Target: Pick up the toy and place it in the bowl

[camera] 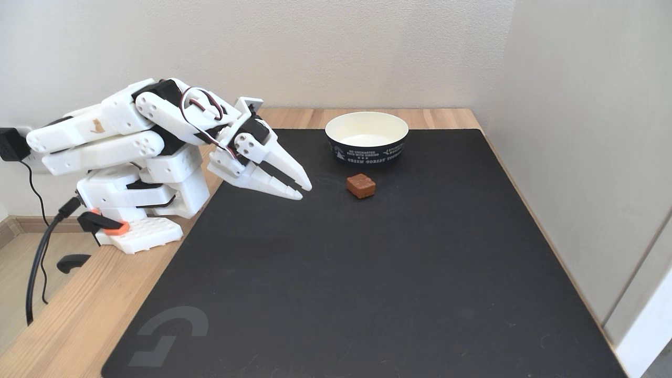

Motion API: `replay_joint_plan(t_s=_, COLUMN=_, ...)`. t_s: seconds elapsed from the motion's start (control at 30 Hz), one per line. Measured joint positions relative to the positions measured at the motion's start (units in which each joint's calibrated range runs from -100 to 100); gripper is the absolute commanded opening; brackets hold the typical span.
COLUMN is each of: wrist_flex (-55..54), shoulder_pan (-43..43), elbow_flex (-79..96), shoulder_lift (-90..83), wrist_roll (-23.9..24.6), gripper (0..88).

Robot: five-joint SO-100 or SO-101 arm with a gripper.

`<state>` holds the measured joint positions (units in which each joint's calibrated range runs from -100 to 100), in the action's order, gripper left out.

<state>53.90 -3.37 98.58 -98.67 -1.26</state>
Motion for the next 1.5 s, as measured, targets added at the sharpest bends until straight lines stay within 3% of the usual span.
replay_joint_plan(t_s=1.23, wrist_flex=0.0, shoulder_pan=-0.1, elbow_flex=0.0, shoulder_lift=0.0, wrist_roll=0.0, gripper=4.8)
replay_joint_plan(t_s=1.33, wrist_flex=0.0, shoulder_pan=-0.4, elbow_flex=0.0, shoulder_lift=0.0, wrist_roll=0.0, gripper=13.6)
replay_joint_plan(t_s=1.4, wrist_flex=0.0, shoulder_pan=-0.2, elbow_flex=0.0, shoulder_lift=0.0, wrist_roll=0.0, gripper=28.2)
replay_joint_plan(t_s=1.5, wrist_flex=0.0, shoulder_pan=-0.2, elbow_flex=0.0, shoulder_lift=0.0, wrist_roll=0.0, gripper=35.7)
